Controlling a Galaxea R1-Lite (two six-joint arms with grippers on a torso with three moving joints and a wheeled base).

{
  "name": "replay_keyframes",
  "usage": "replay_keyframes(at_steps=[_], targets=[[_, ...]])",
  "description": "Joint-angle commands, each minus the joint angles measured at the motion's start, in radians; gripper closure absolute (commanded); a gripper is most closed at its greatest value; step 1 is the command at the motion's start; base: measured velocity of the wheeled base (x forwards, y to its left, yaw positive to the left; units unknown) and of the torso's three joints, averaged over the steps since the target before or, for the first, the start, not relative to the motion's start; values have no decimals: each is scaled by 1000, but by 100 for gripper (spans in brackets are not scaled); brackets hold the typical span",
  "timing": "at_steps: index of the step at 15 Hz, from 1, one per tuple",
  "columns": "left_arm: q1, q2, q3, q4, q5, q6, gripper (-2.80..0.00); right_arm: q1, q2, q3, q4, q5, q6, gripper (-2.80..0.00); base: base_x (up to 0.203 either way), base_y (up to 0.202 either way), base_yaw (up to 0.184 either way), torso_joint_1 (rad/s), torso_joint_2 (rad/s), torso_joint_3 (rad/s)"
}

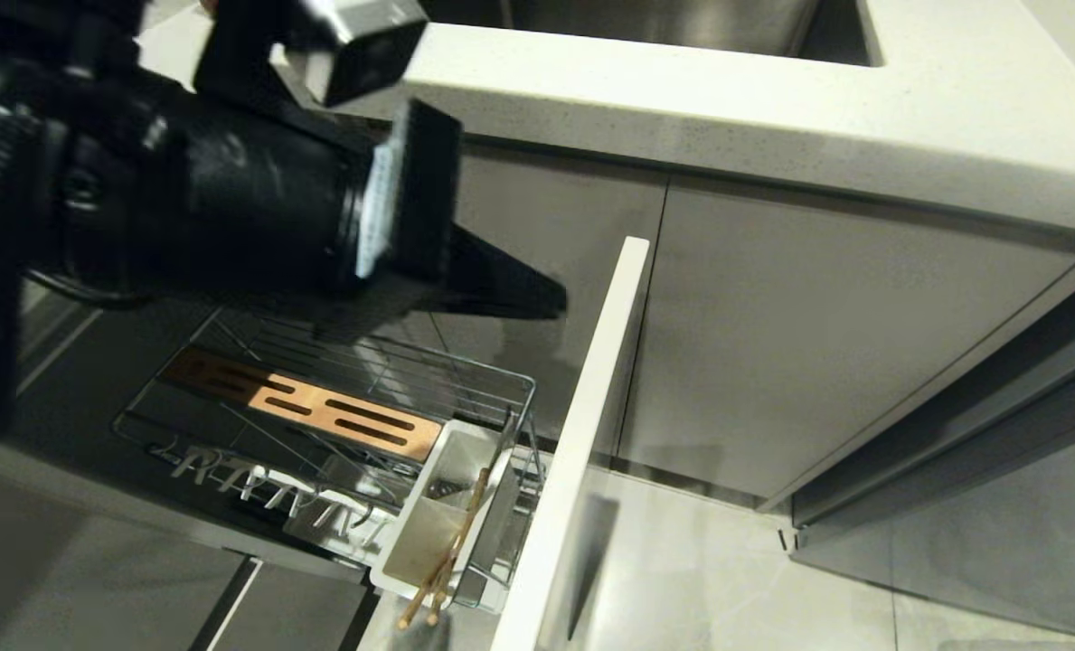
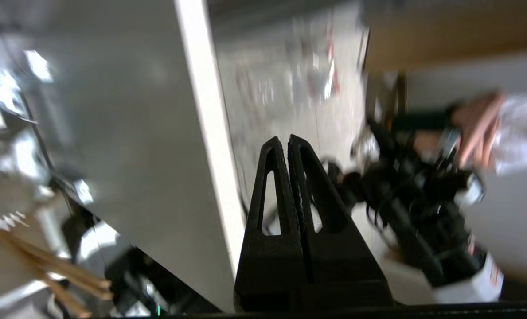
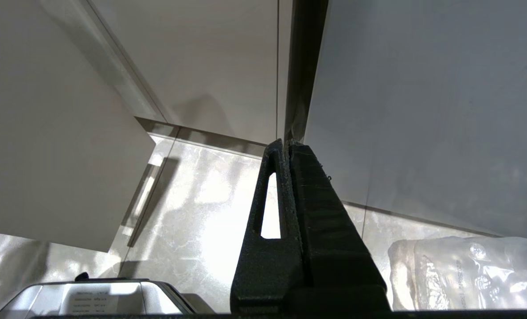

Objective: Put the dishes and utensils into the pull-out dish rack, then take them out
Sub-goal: Close the cupboard

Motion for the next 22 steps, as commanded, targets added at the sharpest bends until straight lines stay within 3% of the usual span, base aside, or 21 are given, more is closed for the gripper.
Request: replay_keyframes(at_steps=[1,5,10,13,18,22], targets=[[-41,71,-1,21,0,-5,0,0,0,2,0,0,0,0,0,0,0,0,0,0],[-117,151,0,89,91,-28,0,0,0,2,0,0,0,0,0,0,0,0,0,0],[-122,189,5,122,210,-98,0,1,0,2,0,0,0,0,0,0,0,0,0,0],[-129,190,-10,122,328,-113,0,0,0,2,0,0,0,0,0,0,0,0,0,0],[-143,186,-10,152,608,-140,0,0,0,3,0,0,0,0,0,0,0,0,0,0],[-128,186,1,198,964,-143,0,1,1,3,0,0,0,0,0,0,0,0,0,0]])
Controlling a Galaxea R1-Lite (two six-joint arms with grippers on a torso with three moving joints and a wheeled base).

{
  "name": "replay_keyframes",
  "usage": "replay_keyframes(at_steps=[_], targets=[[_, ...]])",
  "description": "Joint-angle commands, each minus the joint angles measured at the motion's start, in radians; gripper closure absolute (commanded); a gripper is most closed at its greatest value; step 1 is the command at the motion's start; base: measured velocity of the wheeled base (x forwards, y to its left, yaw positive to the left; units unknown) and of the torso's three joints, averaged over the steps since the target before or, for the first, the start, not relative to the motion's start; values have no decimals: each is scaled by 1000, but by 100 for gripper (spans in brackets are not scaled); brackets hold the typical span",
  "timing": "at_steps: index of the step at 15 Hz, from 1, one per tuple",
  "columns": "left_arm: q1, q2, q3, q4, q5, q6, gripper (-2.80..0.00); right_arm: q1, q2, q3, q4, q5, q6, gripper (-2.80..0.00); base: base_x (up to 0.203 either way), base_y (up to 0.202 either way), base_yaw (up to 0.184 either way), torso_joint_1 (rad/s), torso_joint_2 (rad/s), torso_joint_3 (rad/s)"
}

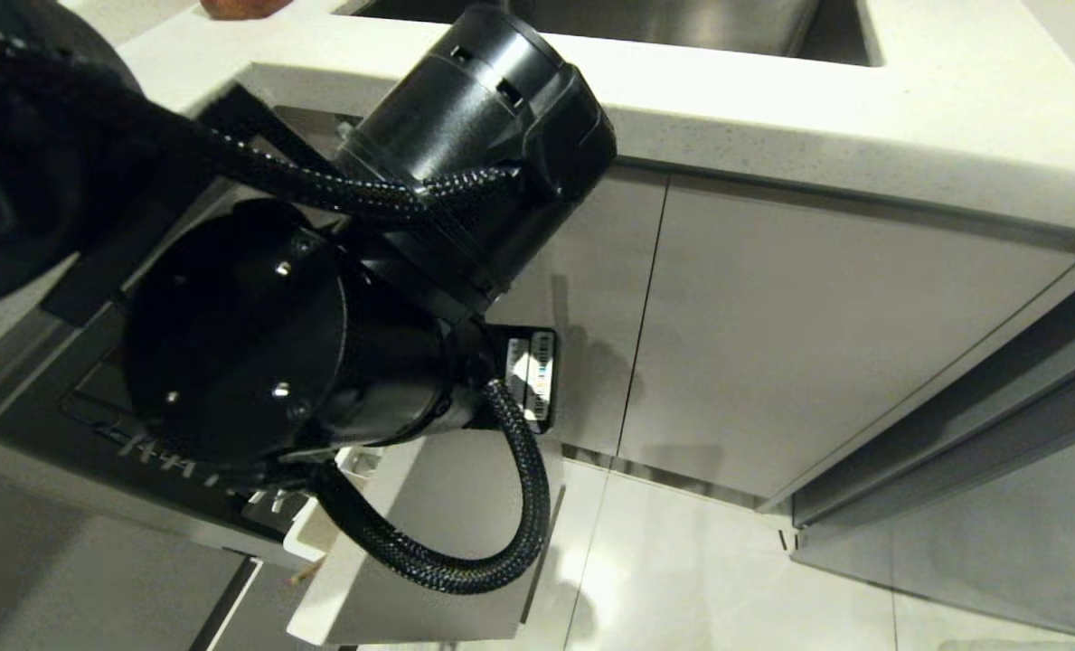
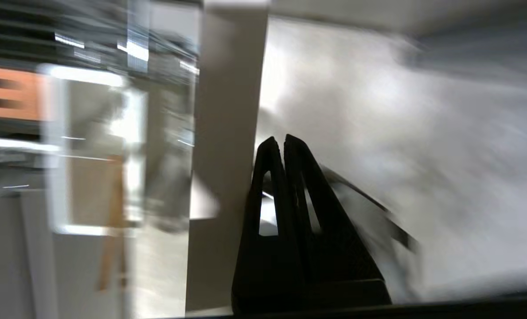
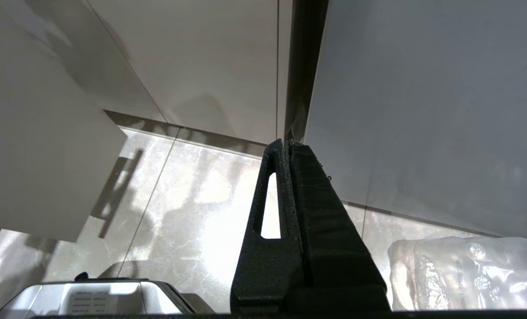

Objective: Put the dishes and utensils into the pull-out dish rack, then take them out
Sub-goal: Close the cupboard

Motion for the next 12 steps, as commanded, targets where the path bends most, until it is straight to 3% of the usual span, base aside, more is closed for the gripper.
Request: replay_keyframes(at_steps=[1,3,6,12], targets=[[22,-3,7,18,151,-4,0,-1,0,3,0,0,0,0,0,0,0,0,0,0],[59,-9,14,82,224,-6,0,1,0,3,0,0,0,0,0,0,0,0,0,0],[123,-15,17,166,241,-41,0,0,0,2,0,0,0,0,0,0,0,0,0,0],[394,-53,31,229,264,-90,0,1,0,3,0,0,0,0,0,0,0,0,0,0]])
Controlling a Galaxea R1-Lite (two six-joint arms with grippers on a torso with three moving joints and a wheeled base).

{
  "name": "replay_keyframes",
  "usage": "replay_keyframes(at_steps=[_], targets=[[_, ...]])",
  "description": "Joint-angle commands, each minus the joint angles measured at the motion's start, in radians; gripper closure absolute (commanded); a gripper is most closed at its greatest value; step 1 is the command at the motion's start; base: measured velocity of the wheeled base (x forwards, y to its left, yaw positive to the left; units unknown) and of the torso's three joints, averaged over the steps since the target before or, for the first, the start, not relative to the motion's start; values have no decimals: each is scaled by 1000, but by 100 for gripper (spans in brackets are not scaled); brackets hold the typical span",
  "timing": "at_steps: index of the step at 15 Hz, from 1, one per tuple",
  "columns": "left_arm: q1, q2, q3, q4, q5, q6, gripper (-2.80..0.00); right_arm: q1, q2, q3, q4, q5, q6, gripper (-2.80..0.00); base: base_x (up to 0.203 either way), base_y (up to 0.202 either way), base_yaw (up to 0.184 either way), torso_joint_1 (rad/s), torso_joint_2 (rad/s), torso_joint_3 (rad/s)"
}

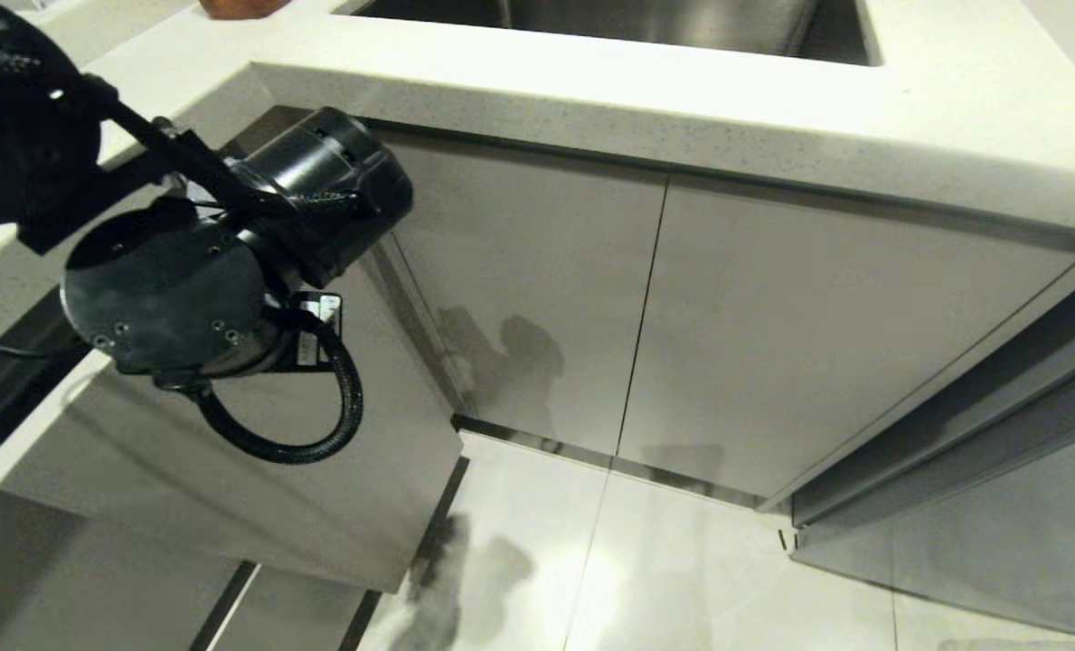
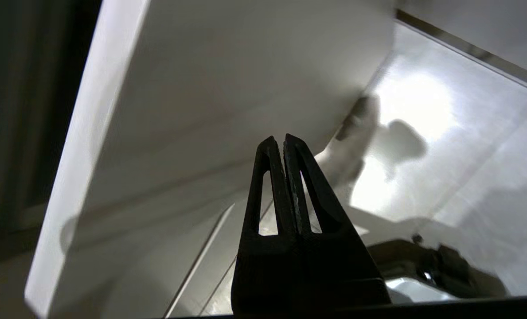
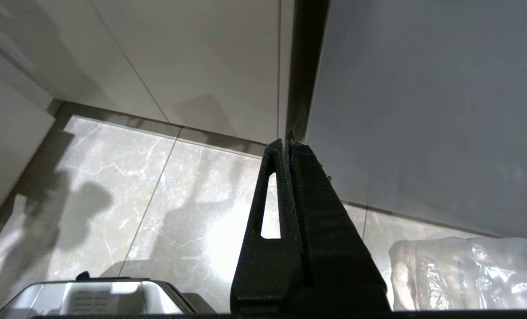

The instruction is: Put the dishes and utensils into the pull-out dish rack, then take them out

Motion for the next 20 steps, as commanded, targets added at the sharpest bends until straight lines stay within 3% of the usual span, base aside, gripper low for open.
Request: replay_keyframes(at_steps=[1,3,7,10,12,15,17,20], targets=[[48,-26,5,8,8,-5,0,-2,0,2,0,0,0,0,0,0,0,0,0,0],[42,-37,22,5,8,-5,0,0,0,3,0,0,0,0,0,0,0,0,0,0],[-76,-63,7,-12,0,-2,0,0,0,3,0,0,0,0,0,0,0,0,0,0],[-131,-147,-67,-21,-17,17,0,-1,0,2,0,0,0,0,0,0,0,0,0,0],[-138,-231,-123,-22,-20,61,0,0,0,3,0,0,0,0,0,0,0,0,0,0],[-105,-385,-198,-27,-37,192,0,-1,0,3,0,0,0,0,0,0,0,0,0,0],[18,-515,-208,-48,-151,299,0,-1,0,2,0,0,0,0,0,0,0,0,0,0],[288,-704,-175,-59,-487,422,0,-1,1,3,0,0,1,0,0,0,0,0,0,0]])
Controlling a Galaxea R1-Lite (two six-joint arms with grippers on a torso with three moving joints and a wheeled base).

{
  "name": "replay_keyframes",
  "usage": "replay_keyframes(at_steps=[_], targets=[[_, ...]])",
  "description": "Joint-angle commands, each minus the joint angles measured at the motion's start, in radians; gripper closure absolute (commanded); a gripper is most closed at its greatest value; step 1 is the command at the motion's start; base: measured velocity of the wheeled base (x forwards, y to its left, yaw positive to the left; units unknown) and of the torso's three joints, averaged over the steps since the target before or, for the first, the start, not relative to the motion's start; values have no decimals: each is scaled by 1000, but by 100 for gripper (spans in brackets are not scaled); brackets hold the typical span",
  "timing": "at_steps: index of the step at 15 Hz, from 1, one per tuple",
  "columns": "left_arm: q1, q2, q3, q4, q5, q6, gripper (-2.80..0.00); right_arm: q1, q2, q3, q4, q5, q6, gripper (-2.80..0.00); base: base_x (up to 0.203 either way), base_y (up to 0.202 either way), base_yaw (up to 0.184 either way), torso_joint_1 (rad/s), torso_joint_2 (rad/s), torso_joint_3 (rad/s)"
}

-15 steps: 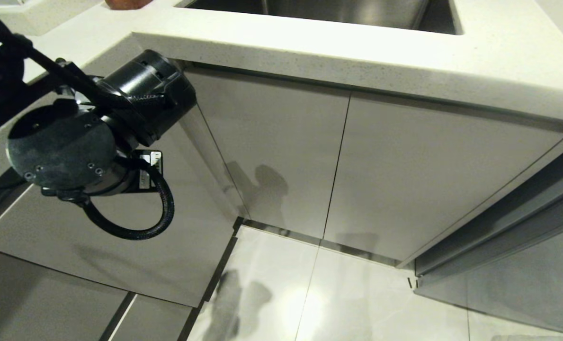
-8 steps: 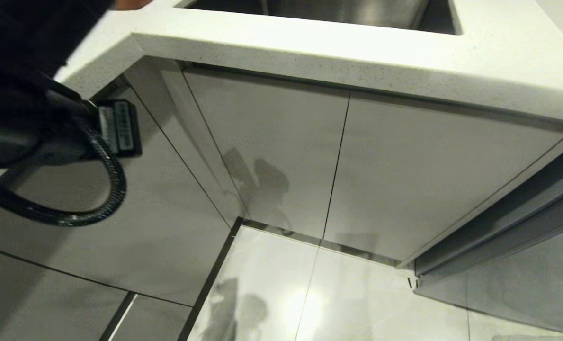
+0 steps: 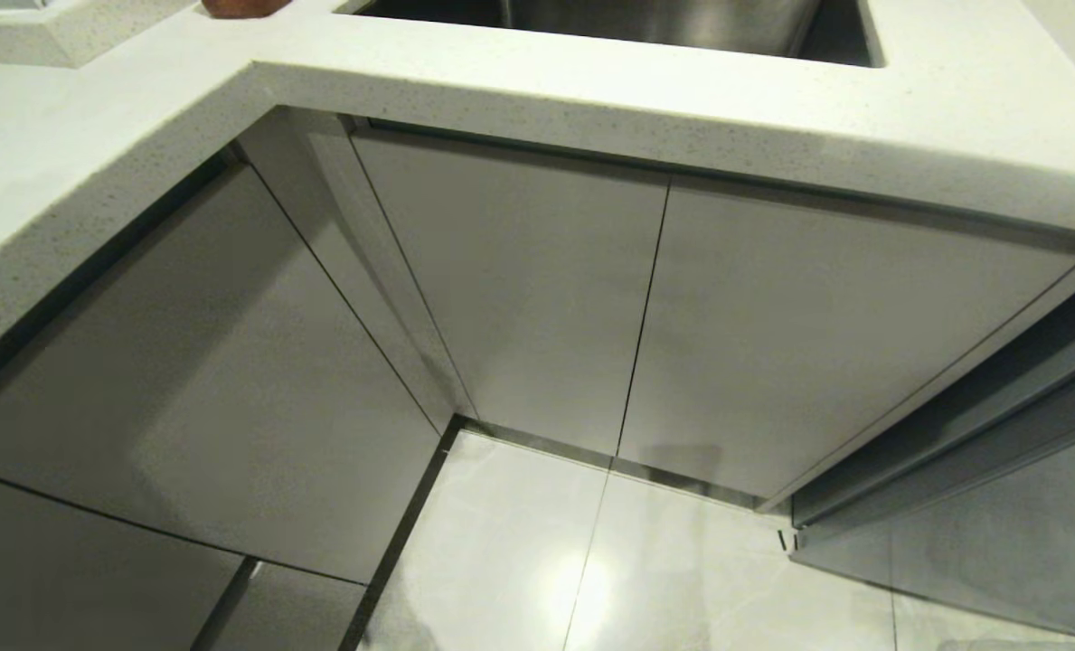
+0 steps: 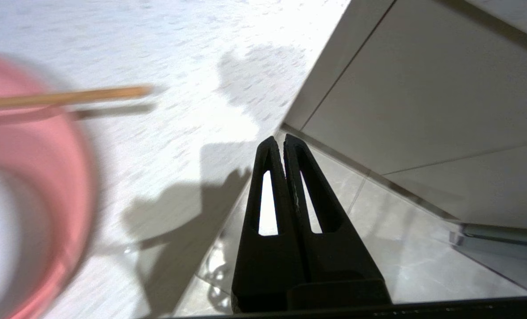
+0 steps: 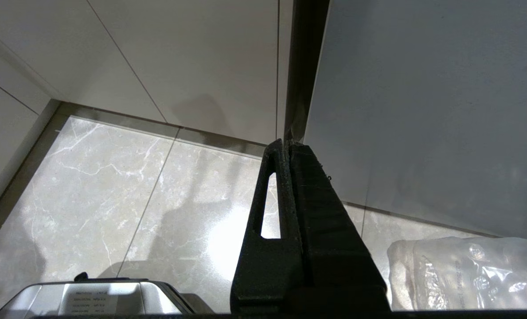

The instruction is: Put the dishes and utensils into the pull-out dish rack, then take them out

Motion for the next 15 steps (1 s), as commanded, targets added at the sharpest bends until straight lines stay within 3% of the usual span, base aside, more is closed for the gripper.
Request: replay_keyframes(at_steps=[1,3,5,10,13,15], targets=[[132,-181,53,1,-183,46,0,0,0,3,0,0,0,0,0,0,0,0,0,0],[257,-325,209,-21,-315,123,0,0,1,3,0,0,0,0,0,0,0,0,0,0],[320,-478,422,-90,-378,192,0,0,0,2,0,0,0,0,0,0,0,0,0,0],[422,-845,974,-383,-421,295,0,-1,0,2,0,0,1,0,0,0,0,0,0,0],[448,-1020,1314,-581,-431,368,0,0,0,2,0,0,0,0,0,0,0,0,0,0],[453,-1068,1501,-719,-432,348,0,-1,0,3,0,0,0,0,0,0,0,0,0,0]])
